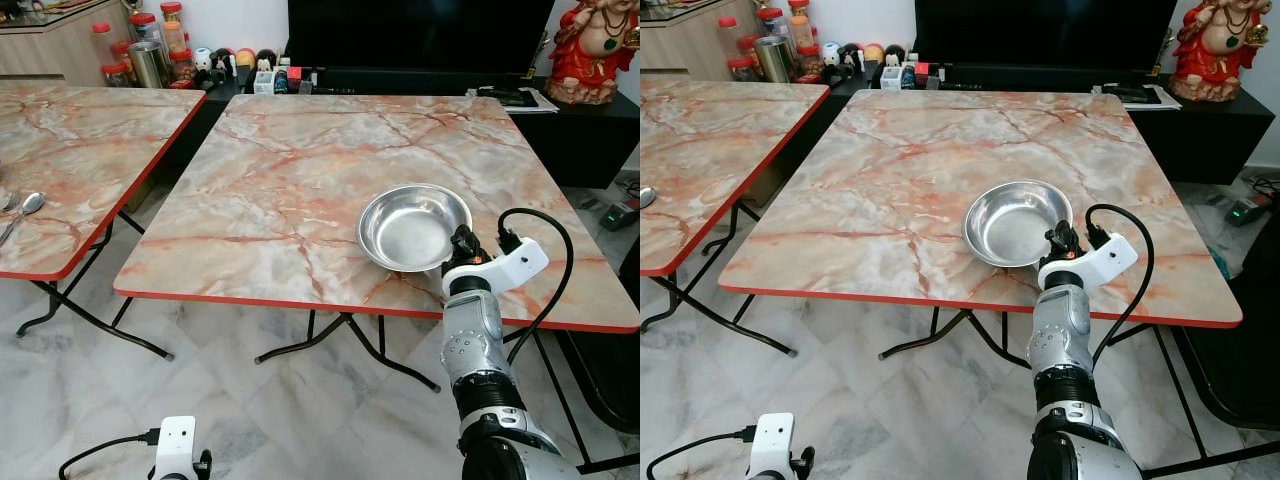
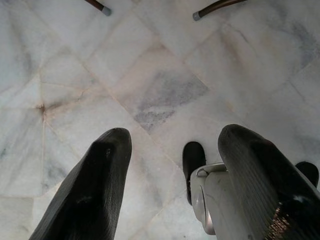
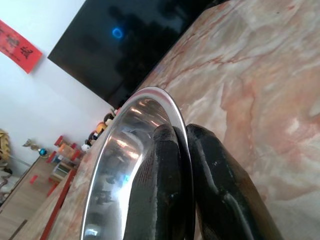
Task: Setting the table
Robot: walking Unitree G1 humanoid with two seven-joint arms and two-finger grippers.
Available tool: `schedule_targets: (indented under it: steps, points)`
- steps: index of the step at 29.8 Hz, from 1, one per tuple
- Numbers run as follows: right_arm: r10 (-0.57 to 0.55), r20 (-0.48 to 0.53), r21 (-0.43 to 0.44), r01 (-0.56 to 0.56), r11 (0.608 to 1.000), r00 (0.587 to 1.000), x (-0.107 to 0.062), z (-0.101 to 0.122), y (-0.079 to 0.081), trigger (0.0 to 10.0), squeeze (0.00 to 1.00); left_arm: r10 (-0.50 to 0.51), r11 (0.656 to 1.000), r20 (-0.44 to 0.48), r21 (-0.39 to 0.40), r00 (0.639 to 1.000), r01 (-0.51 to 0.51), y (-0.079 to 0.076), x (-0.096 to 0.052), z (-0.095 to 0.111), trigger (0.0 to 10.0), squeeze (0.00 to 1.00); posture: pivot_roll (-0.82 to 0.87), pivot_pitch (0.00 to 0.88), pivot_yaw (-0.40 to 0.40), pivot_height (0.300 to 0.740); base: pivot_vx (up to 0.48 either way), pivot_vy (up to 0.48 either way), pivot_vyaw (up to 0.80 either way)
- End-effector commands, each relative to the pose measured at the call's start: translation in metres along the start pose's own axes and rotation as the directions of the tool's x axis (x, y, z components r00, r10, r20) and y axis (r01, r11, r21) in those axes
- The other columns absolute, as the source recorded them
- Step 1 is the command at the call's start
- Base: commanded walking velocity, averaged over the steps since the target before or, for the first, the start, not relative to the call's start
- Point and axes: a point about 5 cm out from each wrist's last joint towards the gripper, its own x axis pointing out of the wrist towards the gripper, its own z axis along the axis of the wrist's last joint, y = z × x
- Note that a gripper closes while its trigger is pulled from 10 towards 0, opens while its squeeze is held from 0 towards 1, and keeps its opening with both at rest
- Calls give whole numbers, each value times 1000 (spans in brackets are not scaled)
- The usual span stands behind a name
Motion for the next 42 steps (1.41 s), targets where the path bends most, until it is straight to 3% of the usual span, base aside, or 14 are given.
schedule_targets:
  steps: [1,6,26,37,42]
  points:
    - [57,-11,14,-57,998,998,3,-1,11,10000,0,19,1000,4,-17,1000,-19,3,0,0,10000,0,-17,0,-3,719,262,0,0]
    - [128,-19,9,-127,992,992,1,-4,20,10000,0,24,1000,6,-17,1000,-23,4,0,0,10000,0,-14,0,-3,719,270,0,0]
    - [158,-45,-27,-159,987,986,0,-6,19,10000,0,17,1000,1,-9,1000,-17,3,-1,-1,10000,0,-17,0,2,719,282,0,109]
    - [115,-54,-18,-116,993,992,-4,-11,13,10000,0,-5,1000,6,-21,1000,5,0,-1,-1,10000,0,-15,0,0,719,77,0,0]
    - [54,-55,-3,-54,999,997,-10,-13,2,10000,0,-12,1000,2,-22,1000,12,-1,-1,-3,10000,0,-13,0,-4,719,0,0,0]
